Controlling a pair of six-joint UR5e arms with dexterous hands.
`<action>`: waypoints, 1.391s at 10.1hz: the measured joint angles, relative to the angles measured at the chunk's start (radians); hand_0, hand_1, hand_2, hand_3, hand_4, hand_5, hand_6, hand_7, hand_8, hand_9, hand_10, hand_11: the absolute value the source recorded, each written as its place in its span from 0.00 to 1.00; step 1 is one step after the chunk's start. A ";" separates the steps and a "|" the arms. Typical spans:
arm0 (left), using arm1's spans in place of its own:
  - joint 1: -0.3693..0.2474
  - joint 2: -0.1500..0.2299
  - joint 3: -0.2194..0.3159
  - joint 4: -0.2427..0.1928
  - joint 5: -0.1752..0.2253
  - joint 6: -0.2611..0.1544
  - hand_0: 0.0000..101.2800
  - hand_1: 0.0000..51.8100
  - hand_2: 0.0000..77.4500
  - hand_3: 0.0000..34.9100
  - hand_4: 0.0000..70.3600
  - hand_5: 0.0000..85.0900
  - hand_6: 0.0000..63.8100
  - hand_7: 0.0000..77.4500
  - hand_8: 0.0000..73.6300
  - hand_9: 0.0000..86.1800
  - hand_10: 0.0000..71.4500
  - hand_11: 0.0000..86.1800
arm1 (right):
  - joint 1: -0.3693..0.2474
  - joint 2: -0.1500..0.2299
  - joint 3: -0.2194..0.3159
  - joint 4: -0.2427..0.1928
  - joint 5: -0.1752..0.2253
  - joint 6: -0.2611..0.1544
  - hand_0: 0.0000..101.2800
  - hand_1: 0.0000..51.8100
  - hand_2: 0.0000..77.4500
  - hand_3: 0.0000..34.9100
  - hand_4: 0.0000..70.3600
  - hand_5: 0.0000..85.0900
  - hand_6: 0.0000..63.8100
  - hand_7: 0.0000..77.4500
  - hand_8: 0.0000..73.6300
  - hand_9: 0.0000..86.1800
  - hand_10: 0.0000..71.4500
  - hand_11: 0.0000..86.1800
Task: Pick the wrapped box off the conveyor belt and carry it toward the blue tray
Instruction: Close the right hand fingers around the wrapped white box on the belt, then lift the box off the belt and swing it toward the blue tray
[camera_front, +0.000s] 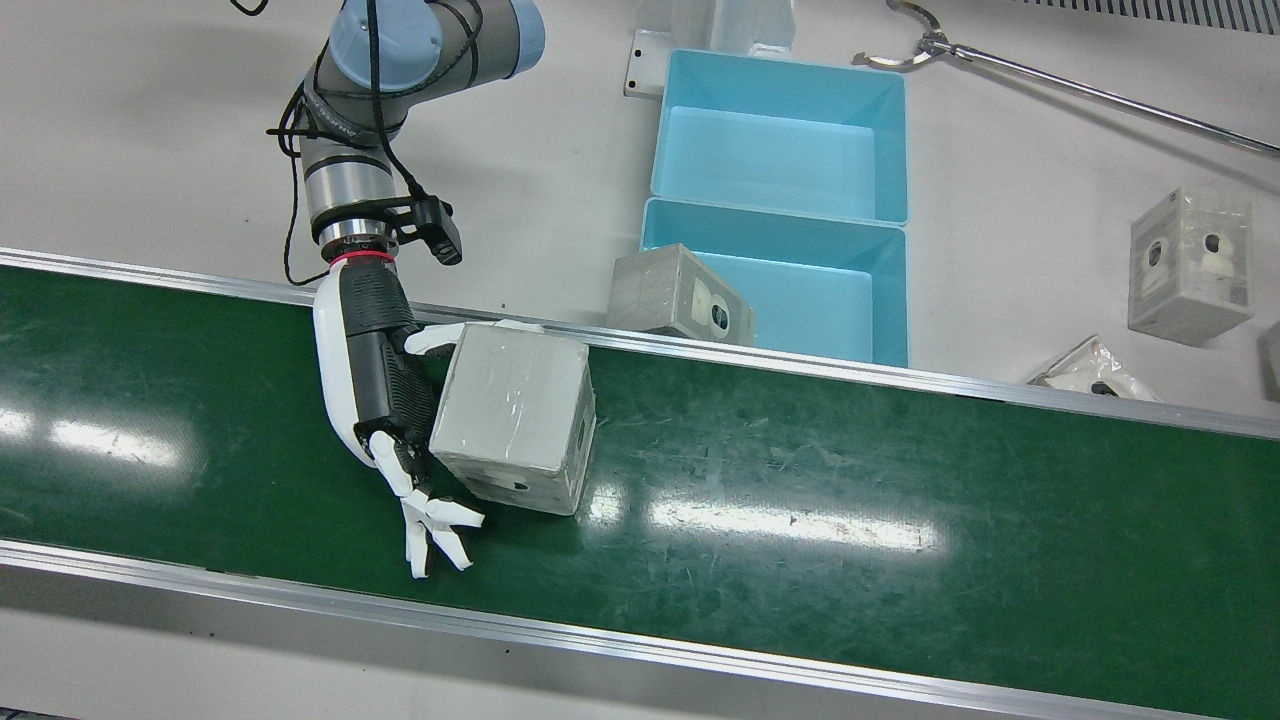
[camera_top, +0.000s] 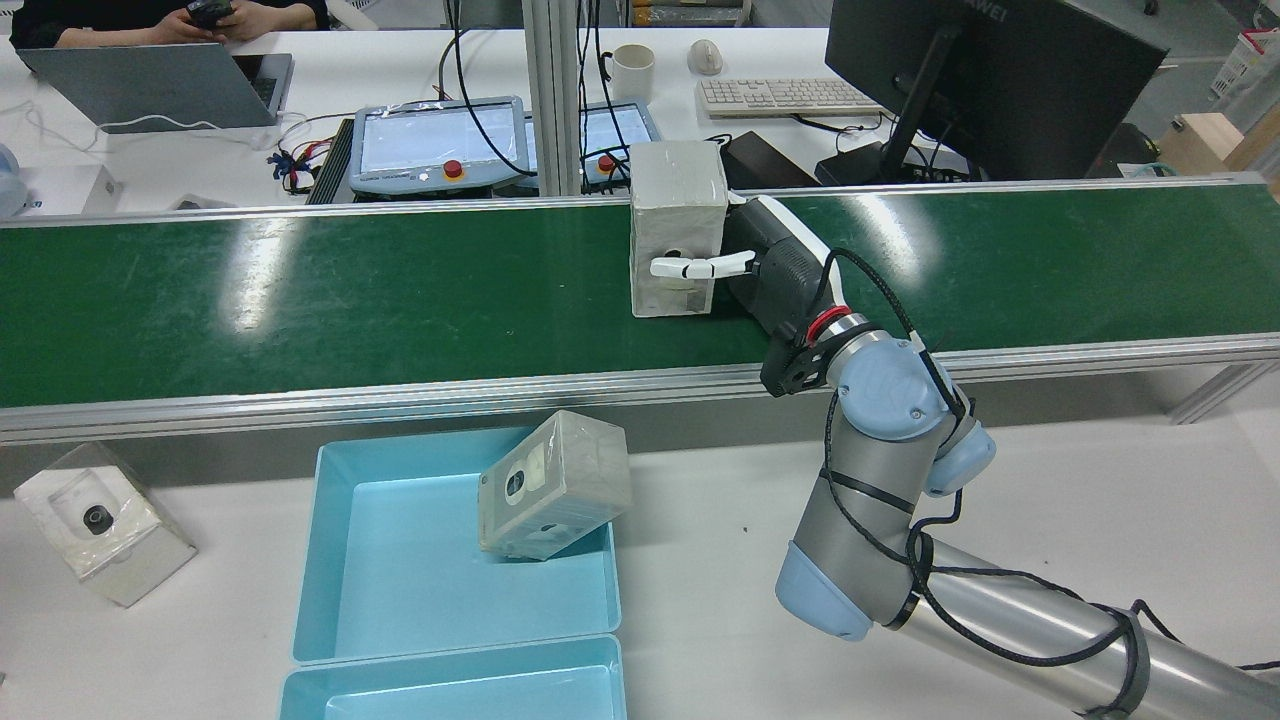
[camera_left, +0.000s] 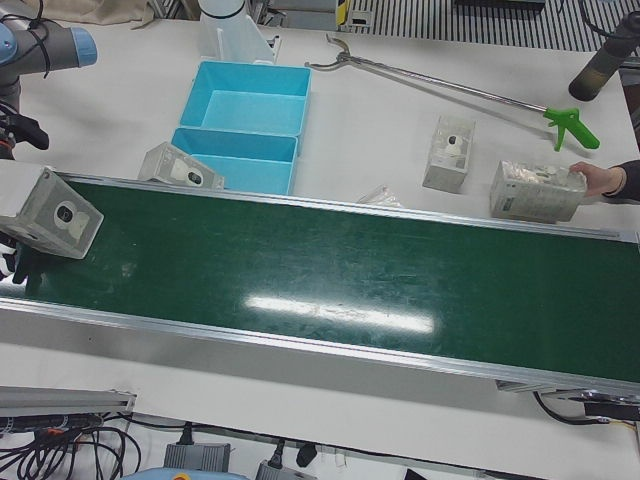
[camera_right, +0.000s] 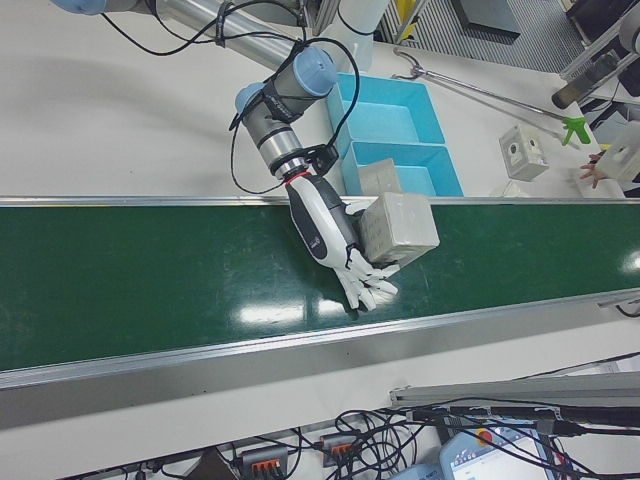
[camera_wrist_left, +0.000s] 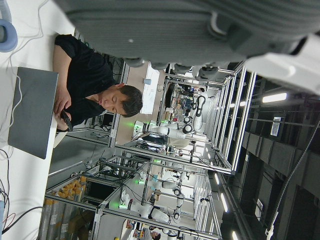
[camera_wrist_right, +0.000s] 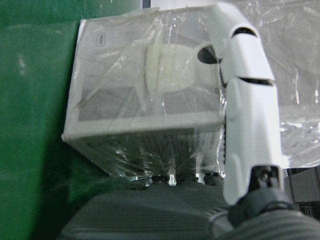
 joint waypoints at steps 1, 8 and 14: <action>0.000 0.000 0.000 0.000 0.000 0.000 0.00 0.00 0.01 0.00 0.00 0.01 0.01 0.01 0.01 0.00 0.01 0.01 | -0.001 0.002 -0.007 -0.001 0.000 0.000 0.49 0.40 0.23 0.00 0.18 0.42 0.12 0.13 0.04 0.06 0.00 0.01; 0.000 0.000 0.000 0.000 0.000 0.000 0.00 0.00 0.01 0.00 0.00 0.01 0.01 0.01 0.01 0.00 0.01 0.01 | 0.005 0.137 0.175 -0.173 -0.024 -0.008 0.57 0.18 0.42 0.00 0.39 0.70 0.56 0.49 0.51 0.47 0.16 0.53; 0.000 0.000 0.000 0.000 0.000 0.000 0.00 0.00 0.01 0.00 0.00 0.01 0.01 0.00 0.01 0.00 0.01 0.01 | -0.141 0.304 0.204 -0.243 -0.062 -0.020 0.66 0.06 0.46 0.00 0.45 0.72 0.63 0.51 0.61 0.48 0.22 0.59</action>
